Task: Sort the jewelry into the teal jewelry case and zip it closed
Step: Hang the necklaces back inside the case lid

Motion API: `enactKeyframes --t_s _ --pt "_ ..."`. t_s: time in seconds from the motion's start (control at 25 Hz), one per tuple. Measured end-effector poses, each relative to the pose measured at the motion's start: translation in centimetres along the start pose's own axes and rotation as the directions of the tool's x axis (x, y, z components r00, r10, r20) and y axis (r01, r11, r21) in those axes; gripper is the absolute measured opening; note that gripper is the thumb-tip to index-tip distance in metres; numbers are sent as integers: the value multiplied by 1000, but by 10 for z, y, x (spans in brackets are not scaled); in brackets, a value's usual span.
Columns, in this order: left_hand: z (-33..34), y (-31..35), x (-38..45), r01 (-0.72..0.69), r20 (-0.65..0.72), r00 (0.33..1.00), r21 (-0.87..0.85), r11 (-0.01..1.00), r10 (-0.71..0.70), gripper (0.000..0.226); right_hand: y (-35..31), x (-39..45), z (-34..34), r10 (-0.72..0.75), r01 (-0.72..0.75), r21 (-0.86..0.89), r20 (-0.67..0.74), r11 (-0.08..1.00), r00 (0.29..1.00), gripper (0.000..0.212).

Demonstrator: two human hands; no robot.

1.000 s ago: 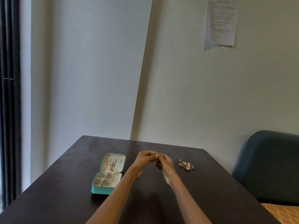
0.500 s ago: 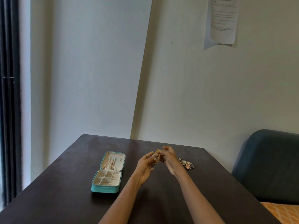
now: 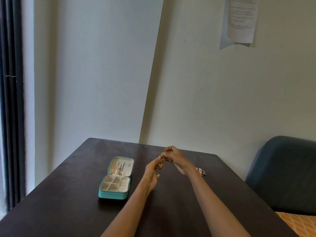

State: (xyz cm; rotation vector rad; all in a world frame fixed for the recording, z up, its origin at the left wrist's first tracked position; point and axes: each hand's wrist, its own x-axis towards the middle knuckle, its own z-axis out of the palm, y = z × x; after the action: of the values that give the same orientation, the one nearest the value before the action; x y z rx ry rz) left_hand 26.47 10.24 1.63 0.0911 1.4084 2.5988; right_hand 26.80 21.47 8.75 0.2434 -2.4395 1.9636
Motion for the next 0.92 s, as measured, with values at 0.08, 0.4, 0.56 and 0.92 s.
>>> enactKeyframes --t_s 0.08,0.4,0.56,0.92 --pt "-1 6 0 12 27 1000 56 998 -13 23 -1 1 2 -3 1 -49 -34 999 999 13" --pt "-7 5 -3 35 -6 999 57 998 -35 12 -10 3 7 -73 74 1 -112 997 991 18" --pt "-14 9 -5 45 -61 997 39 998 -43 9 -3 2 9 -101 103 15 -92 995 991 13" --pt "-65 85 8 -178 -182 957 253 951 227 17 -19 20 45 -159 156 -82 -29 984 987 14"
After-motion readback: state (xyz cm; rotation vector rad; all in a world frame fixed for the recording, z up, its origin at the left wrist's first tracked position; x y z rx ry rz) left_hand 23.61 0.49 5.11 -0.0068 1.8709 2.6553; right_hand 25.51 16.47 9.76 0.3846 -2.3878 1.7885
